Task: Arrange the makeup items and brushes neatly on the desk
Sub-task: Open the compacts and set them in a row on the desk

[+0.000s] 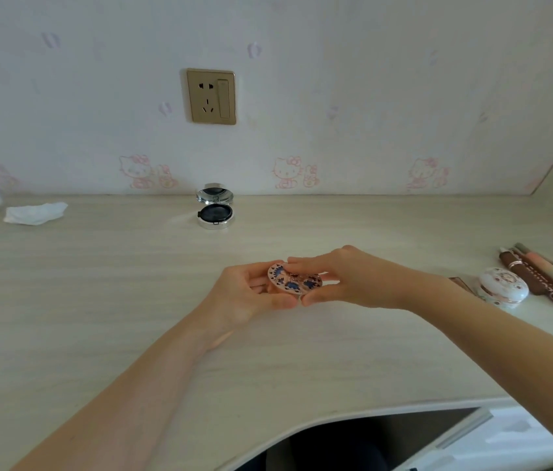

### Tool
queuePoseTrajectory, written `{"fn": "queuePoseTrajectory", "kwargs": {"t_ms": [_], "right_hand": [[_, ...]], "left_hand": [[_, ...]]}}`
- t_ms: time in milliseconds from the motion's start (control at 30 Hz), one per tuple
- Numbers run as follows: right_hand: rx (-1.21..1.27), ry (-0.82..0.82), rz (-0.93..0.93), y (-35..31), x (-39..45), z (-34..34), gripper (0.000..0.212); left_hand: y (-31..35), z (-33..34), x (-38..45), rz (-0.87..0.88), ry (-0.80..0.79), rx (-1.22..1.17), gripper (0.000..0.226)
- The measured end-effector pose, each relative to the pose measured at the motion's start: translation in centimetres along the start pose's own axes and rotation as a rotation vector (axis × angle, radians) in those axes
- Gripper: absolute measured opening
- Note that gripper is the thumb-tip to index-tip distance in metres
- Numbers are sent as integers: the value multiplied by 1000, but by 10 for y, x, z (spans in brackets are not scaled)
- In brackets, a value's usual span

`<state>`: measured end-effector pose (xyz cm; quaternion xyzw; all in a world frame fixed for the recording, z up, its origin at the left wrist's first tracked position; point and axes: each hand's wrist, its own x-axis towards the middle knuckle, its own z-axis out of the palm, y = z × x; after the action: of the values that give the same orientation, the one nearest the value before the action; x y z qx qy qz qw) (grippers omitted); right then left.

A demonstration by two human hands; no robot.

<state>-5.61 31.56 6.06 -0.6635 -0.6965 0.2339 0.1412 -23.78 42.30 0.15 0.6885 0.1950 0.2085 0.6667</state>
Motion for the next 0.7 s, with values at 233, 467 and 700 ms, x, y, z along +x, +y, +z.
{"fn": "queuePoseTrajectory", "kwargs": {"t_ms": [233,467,700], "right_hand": [[-127,-7,-2,-2,0,-7,52],[-118,55,-40,-10,-5,-13,35],[-136,126,-19,-7,-1,10,22]], "left_hand": [[-1,1,-1,4,38,24,53],[-2,0,2,-9,96,73,93],[-5,-7,0,8,199,349,111]]}}
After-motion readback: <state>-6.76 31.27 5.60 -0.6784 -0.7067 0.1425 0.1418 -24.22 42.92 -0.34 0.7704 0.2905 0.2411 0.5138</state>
